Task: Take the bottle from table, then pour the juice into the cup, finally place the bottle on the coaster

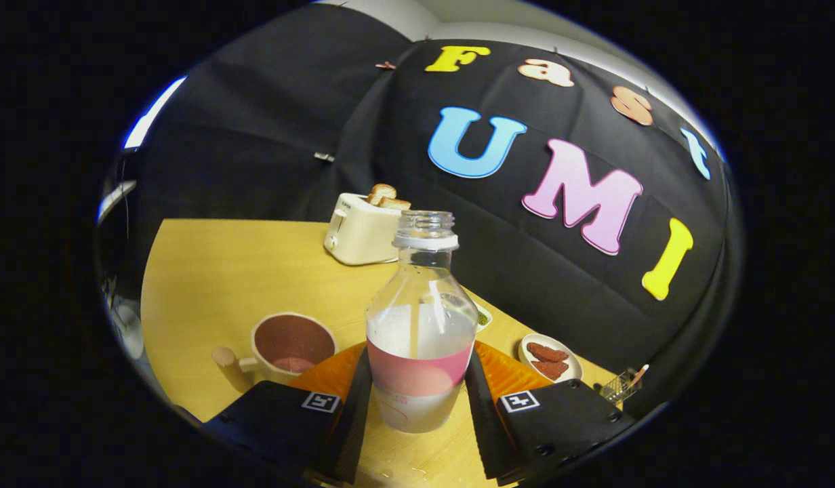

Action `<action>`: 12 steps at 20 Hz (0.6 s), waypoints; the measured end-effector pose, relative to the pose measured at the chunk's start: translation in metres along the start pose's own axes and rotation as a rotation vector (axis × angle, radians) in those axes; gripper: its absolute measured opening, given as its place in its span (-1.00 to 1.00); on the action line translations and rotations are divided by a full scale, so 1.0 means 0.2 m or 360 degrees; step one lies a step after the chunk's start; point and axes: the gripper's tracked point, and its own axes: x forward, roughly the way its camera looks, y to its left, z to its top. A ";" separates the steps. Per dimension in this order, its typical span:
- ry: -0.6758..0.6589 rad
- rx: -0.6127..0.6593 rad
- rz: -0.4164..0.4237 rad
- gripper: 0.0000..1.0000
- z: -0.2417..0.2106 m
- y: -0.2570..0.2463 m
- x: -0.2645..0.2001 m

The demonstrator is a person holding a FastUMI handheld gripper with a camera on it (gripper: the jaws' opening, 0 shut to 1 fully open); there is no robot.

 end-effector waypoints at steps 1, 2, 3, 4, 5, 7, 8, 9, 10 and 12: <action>-0.0022 0.0060 0.0002 0.40 0.02 -0.02 0.01; -0.0046 0.0108 -0.0005 0.40 0.03 -0.06 0.01; -0.0072 0.0149 -0.0019 0.41 0.05 -0.10 0.03; -0.0099 0.0192 -0.0033 0.41 0.07 -0.14 0.04; -0.0119 0.0238 -0.0043 0.41 0.09 -0.17 0.05; -0.0154 0.0343 -0.0073 0.42 0.11 -0.24 0.10; -0.0174 0.0373 -0.0093 0.41 0.12 -0.27 0.12; -0.0200 0.0392 -0.0112 0.42 0.13 -0.31 0.15; -0.0215 0.0407 -0.0128 0.42 0.13 -0.34 0.18; -0.0226 0.0447 -0.0144 0.41 0.10 -0.38 0.26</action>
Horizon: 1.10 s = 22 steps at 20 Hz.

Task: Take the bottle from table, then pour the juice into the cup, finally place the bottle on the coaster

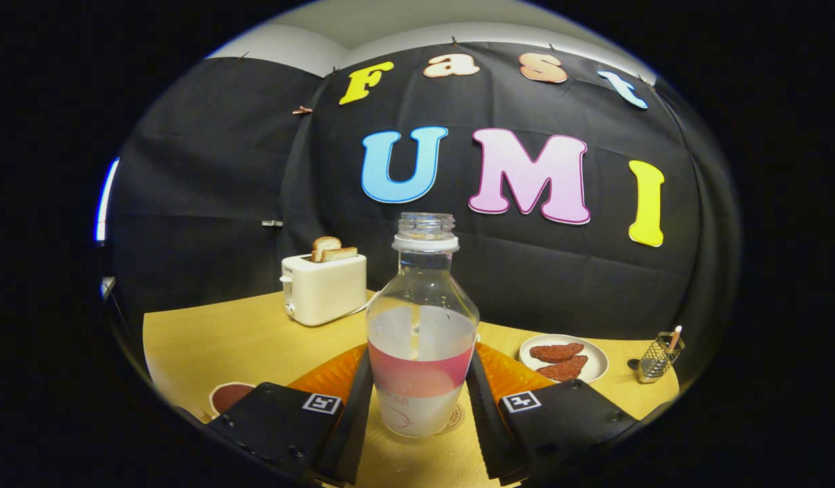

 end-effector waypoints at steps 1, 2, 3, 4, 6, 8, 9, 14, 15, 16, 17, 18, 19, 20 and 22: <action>-0.0001 0.0014 -0.0007 0.42 -0.02 -0.02 0.04; -0.0002 0.0025 -0.0018 0.41 -0.05 -0.04 0.08; 0.0003 0.0033 -0.0025 0.41 -0.08 -0.05 0.12; 0.0010 0.0037 -0.0035 0.43 -0.12 -0.06 0.15; 0.0022 0.0025 -0.0046 0.43 -0.18 -0.08 0.21; 0.0030 0.0015 -0.0059 0.43 -0.23 -0.10 0.26; 0.0037 0.0025 -0.0068 0.43 -0.26 -0.11 0.28; 0.0110 0.0044 -0.0088 0.44 -0.37 -0.11 0.33; 0.0124 0.0043 -0.0086 0.44 -0.38 -0.11 0.33; 0.0125 0.0049 -0.0091 0.44 -0.38 -0.11 0.32; 0.0125 0.0054 -0.0097 0.45 -0.38 -0.12 0.33; 0.0127 0.0067 -0.0101 0.45 -0.38 -0.12 0.32; 0.0129 0.0069 -0.0104 0.46 -0.38 -0.12 0.32; 0.0128 0.0067 -0.0104 0.48 -0.38 -0.12 0.32; 0.0139 0.0070 -0.0112 0.54 -0.39 -0.12 0.32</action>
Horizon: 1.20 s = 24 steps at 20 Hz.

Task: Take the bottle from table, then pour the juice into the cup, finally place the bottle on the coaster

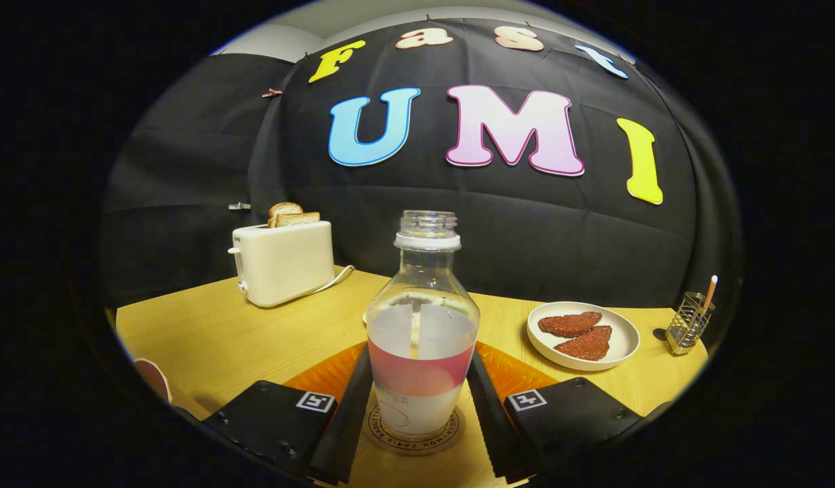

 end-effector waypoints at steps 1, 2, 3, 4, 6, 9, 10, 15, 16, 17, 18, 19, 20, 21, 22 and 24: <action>0.0007 0.0007 0.0006 0.56 -0.01 0.00 0.00; 0.0020 0.0019 0.0015 0.61 -0.01 0.01 0.00; 0.0040 0.0034 0.0022 0.65 -0.02 0.02 0.00; 0.0056 0.0045 0.0030 0.82 -0.03 0.02 -0.01; 0.0058 0.0026 0.0036 0.98 -0.01 0.02 -0.05; 0.0020 -0.0021 0.0023 0.97 0.08 0.00 -0.12; 0.0008 -0.0018 0.0028 0.97 0.12 -0.01 -0.15; 0.0001 -0.0011 0.0031 0.96 0.28 0.01 -0.34; 0.0000 -0.0025 0.0036 0.97 0.31 0.02 -0.39; -0.0001 -0.0034 0.0051 0.97 0.34 0.03 -0.44; -0.0002 -0.0031 0.0060 0.96 0.37 0.04 -0.49; -0.0003 -0.0018 0.0074 0.96 0.41 0.06 -0.54; -0.0005 0.0006 0.0076 0.96 0.44 0.07 -0.58; -0.0012 0.0030 0.0093 0.97 0.47 0.09 -0.63; -0.0022 0.0047 0.0097 0.96 0.51 0.12 -0.67; -0.0040 0.0043 0.0102 0.96 0.57 0.14 -0.75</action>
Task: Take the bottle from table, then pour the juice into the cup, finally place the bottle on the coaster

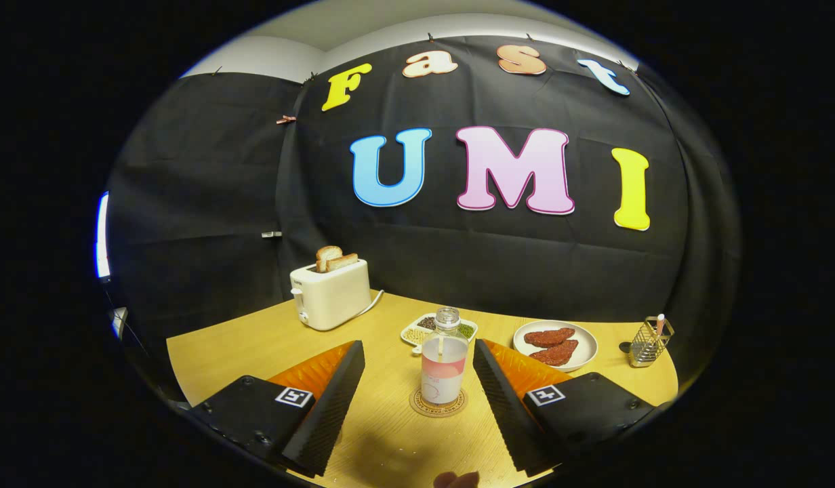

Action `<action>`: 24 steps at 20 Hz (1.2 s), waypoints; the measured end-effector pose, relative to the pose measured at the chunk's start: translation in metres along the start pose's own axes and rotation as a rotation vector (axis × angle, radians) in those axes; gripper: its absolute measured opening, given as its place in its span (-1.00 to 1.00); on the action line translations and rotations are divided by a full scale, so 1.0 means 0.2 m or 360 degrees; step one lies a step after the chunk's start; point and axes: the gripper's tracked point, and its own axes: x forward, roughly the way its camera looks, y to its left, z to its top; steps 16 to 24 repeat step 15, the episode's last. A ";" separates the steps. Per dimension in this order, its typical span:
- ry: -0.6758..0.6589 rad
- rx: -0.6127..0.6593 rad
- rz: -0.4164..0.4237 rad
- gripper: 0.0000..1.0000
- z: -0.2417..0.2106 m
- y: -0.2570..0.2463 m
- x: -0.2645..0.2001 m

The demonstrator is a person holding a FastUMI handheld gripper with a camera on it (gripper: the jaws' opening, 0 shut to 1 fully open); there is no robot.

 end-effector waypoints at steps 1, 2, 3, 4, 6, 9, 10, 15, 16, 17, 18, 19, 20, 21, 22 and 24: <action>-0.0007 -0.0015 0.0008 0.96 0.03 0.02 -0.03; -0.0013 -0.0027 0.0007 0.96 0.05 0.03 -0.06; -0.0018 -0.0037 0.0017 0.96 0.07 0.04 -0.09; -0.0027 -0.0037 0.0014 0.96 0.09 0.05 -0.13; -0.0044 -0.0042 0.0025 0.96 0.12 0.07 -0.19; -0.0084 -0.0073 0.0050 0.96 0.16 0.09 -0.25; -0.0092 -0.0080 0.0060 0.96 0.17 0.10 -0.26; -0.0120 -0.0092 0.0077 0.96 0.19 0.09 -0.33; -0.0120 -0.0092 0.0077 0.96 0.19 0.09 -0.33; -0.0120 -0.0092 0.0077 0.96 0.19 0.09 -0.33; -0.0120 -0.0092 0.0077 0.96 0.19 0.09 -0.33; -0.0120 -0.0092 0.0077 0.96 0.19 0.09 -0.33; -0.0120 -0.0092 0.0077 0.96 0.19 0.09 -0.33; -0.0120 -0.0092 0.0077 0.96 0.19 0.09 -0.33; -0.0120 -0.0092 0.0077 0.96 0.19 0.09 -0.33; -0.0120 -0.0092 0.0077 0.96 0.19 0.09 -0.33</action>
